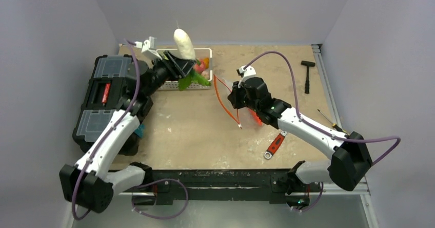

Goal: Place the food in the zip-top bag and seal the zipper
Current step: Place the fake vegetable in the zipper food storage bag.

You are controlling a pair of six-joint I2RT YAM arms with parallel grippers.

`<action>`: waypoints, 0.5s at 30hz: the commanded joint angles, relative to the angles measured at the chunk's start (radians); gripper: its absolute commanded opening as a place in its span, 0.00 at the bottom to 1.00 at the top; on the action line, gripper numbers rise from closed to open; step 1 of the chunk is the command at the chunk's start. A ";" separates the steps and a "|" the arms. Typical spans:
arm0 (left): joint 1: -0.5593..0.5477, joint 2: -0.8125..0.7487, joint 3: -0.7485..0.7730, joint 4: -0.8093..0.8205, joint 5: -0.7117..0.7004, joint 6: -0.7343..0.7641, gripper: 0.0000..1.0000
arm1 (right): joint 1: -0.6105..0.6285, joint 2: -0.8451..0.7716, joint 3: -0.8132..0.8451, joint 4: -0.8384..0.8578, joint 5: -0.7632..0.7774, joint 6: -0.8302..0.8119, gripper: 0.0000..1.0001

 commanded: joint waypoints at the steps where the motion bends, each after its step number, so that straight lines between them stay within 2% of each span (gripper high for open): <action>1: -0.124 -0.163 -0.163 0.248 -0.043 -0.116 0.00 | -0.002 -0.065 -0.016 0.046 -0.056 0.055 0.00; 7: -0.382 -0.217 -0.294 0.483 -0.317 -0.065 0.00 | -0.002 -0.089 -0.056 0.108 -0.123 0.147 0.00; 12: -0.473 -0.124 -0.374 0.725 -0.434 -0.084 0.00 | -0.002 -0.129 -0.108 0.186 -0.166 0.234 0.00; 15: -0.491 -0.046 -0.432 0.950 -0.468 -0.098 0.00 | -0.003 -0.162 -0.143 0.247 -0.185 0.291 0.00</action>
